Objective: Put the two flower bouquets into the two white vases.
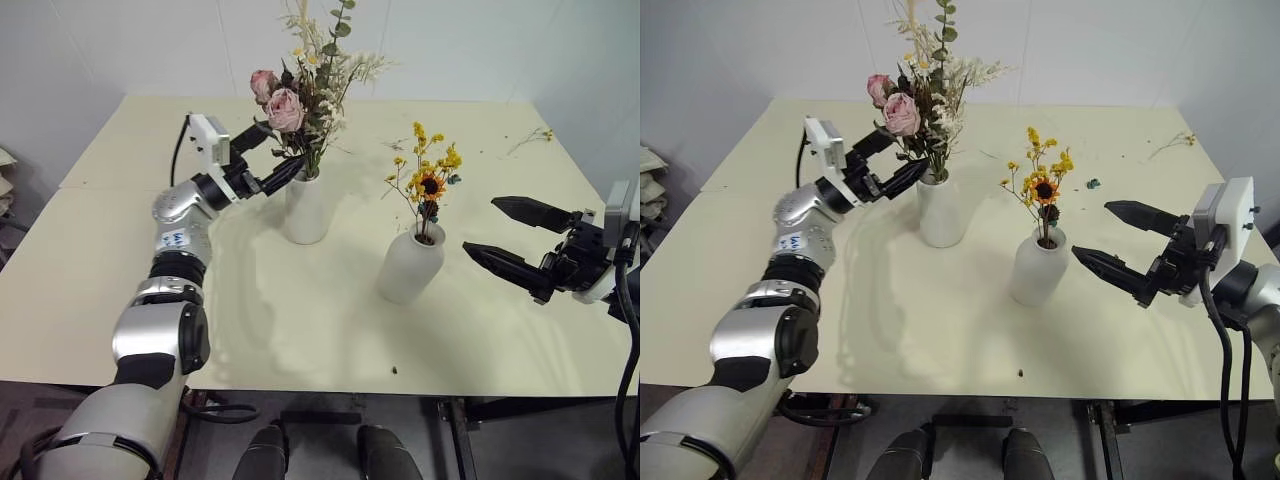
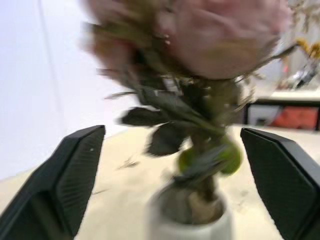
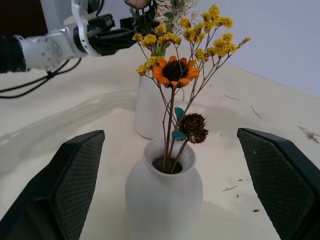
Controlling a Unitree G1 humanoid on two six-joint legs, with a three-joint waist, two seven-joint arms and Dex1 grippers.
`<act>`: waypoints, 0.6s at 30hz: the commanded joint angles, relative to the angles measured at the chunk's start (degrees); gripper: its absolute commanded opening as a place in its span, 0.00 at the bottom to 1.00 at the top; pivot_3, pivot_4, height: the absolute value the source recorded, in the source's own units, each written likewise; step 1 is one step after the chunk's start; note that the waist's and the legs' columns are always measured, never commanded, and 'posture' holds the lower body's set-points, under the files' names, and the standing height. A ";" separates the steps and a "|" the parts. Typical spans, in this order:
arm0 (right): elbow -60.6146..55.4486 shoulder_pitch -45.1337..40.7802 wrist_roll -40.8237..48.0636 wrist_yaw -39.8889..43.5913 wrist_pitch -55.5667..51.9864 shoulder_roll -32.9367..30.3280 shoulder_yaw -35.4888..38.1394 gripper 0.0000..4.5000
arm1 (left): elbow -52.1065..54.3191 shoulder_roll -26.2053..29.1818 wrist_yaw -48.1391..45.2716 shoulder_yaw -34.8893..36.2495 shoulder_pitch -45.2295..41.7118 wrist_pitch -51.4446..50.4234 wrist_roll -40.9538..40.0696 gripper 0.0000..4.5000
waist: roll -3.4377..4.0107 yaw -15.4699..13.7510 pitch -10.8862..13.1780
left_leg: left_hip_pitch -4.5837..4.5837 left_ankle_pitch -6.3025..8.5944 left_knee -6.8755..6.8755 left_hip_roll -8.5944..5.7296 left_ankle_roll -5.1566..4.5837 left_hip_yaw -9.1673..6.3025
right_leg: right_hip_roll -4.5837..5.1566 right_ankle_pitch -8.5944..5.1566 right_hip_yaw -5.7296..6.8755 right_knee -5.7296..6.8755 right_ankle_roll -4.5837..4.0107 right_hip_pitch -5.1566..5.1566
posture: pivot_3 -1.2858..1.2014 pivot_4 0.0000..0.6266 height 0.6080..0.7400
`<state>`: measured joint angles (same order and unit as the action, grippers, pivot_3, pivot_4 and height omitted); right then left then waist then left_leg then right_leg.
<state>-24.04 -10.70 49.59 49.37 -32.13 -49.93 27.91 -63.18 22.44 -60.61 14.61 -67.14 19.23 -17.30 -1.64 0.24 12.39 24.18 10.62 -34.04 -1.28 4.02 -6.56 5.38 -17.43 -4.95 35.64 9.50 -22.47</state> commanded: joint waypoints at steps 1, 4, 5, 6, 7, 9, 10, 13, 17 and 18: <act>0.54 -1.24 -0.10 0.81 1.95 0.72 -0.05 1.00 | 2.20 5.77 4.12 -3.22 2.71 -0.63 5.96 0.99 | 0.01 0.01 0.00 | 0.00 0.00 0.00 0.00 0.00 0.00 | 0.00 0.00 0.00 0.00 0.00 0.00 | 0.52 0.24 1.00; 2.41 -2.51 -0.77 1.99 2.41 0.16 -0.72 1.00 | 7.19 8.46 2.43 -3.65 7.02 -2.64 5.29 0.99 | 0.03 0.56 -0.02 | -0.03 0.00 0.02 0.00 0.00 0.00 | 0.00 0.00 -0.04 0.02 0.00 -0.01 | 0.52 0.24 1.00; 3.38 -3.17 -0.91 2.61 2.48 -0.19 -0.70 1.00 | 11.04 8.95 -0.11 -3.53 8.93 -4.72 3.52 0.99 | 0.03 0.55 -0.01 | -0.02 0.00 0.02 0.00 0.00 0.01 | 0.00 0.00 -0.04 0.03 0.00 -0.01 | 0.52 0.24 1.00; 4.25 -3.72 -0.90 3.35 2.55 -0.44 -0.54 1.00 | 15.01 9.45 -2.13 -3.59 10.87 -7.03 2.05 0.99 | 0.02 0.57 -0.01 | -0.02 0.00 0.02 0.00 0.00 0.00 | 0.00 0.00 -0.03 0.05 0.00 -0.02 | 0.52 0.24 1.00; 4.93 -4.61 -0.64 3.65 2.24 -0.49 -0.69 1.00 | 18.86 10.28 -4.25 -3.27 12.92 -8.94 0.45 0.99 | 0.02 0.57 -0.01 | -0.01 -0.01 0.02 0.01 0.00 0.00 | 0.00 0.00 -0.03 0.07 -0.01 -0.02 | 0.52 0.24 1.00; 6.57 -5.58 -1.54 5.41 2.41 -1.46 -1.22 1.00 | 28.29 12.70 -6.87 -3.02 18.38 -13.92 -1.93 0.99 | 0.02 0.65 -0.01 | -0.01 -0.01 0.02 0.04 0.01 -0.01 | -0.02 0.01 -0.02 0.09 -0.04 -0.02 | 0.52 0.24 1.00; 6.84 -5.99 -1.43 6.77 1.72 -2.44 -1.66 1.00 | 34.04 15.06 -8.57 -2.57 22.26 -16.45 -3.23 0.99 | 0.02 0.80 -0.01 | -0.01 -0.02 0.02 0.06 0.01 -0.01 | -0.02 0.01 -0.02 0.09 -0.05 -0.02 | 0.52 0.24 1.00; 8.67 -7.52 -1.24 9.90 0.63 -4.90 -2.57 1.00 | 46.42 21.02 -9.28 -0.27 30.53 -25.02 -6.80 0.99 | 0.04 1.50 -0.02 | -0.05 -0.01 0.15 0.11 0.01 0.00 | -0.02 -0.04 -0.03 0.08 -0.14 -0.05 | 0.52 0.24 1.00; 15.68 -9.57 -4.95 13.15 2.99 -6.48 -4.14 1.00 | 57.39 25.12 -6.90 2.03 36.20 -33.18 -10.35 0.99 | 0.04 1.36 -0.02 | -0.16 -0.01 0.15 0.16 0.01 0.00 | -0.04 -0.09 0.00 0.17 -0.25 -0.02 | 0.52 0.24 1.00; 18.25 -10.36 -6.48 14.14 3.91 -6.90 -4.91 1.00 | 59.80 26.31 -6.62 2.35 37.33 -35.50 -11.06 0.99 | 0.03 1.37 -0.02 | -0.16 -0.02 0.13 0.17 0.01 0.00 | -0.04 -0.09 0.03 0.16 -0.27 0.00 | 0.52 0.24 1.00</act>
<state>-8.71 -20.27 45.06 61.92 -30.14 -55.48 22.79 -8.11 46.99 -67.85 14.96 -30.45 -13.04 -26.06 -1.60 1.61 12.37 24.02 10.58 -33.92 -1.11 4.03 -6.54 5.34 -17.51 -4.91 35.76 9.20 -22.45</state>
